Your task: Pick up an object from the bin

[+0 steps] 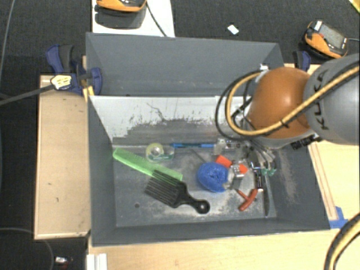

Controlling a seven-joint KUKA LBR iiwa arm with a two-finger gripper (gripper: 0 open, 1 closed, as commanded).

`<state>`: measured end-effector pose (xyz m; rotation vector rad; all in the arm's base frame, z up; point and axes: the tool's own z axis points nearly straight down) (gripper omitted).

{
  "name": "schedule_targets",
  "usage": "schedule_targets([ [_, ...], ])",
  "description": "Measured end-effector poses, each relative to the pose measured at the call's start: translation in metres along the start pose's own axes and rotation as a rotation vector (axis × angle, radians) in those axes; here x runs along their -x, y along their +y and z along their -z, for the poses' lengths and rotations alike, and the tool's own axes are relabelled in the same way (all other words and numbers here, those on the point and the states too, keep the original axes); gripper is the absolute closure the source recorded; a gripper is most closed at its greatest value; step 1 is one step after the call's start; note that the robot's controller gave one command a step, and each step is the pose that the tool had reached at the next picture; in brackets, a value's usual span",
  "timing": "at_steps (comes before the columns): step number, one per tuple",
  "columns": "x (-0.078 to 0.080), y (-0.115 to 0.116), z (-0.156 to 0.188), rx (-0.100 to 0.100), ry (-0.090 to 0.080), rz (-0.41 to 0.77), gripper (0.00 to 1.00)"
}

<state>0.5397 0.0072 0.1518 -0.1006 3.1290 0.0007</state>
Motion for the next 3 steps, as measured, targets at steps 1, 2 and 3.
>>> schedule_targets([
  [1, 0.0, 0.004, -0.029, 0.0, 0.002, 0.094, 0.0],
  [2, -0.012, 0.008, -0.084, 0.0, -0.003, -0.076, 0.0],
  [3, -0.013, 0.017, -0.081, 0.001, -0.006, -0.097, 1.0],
])
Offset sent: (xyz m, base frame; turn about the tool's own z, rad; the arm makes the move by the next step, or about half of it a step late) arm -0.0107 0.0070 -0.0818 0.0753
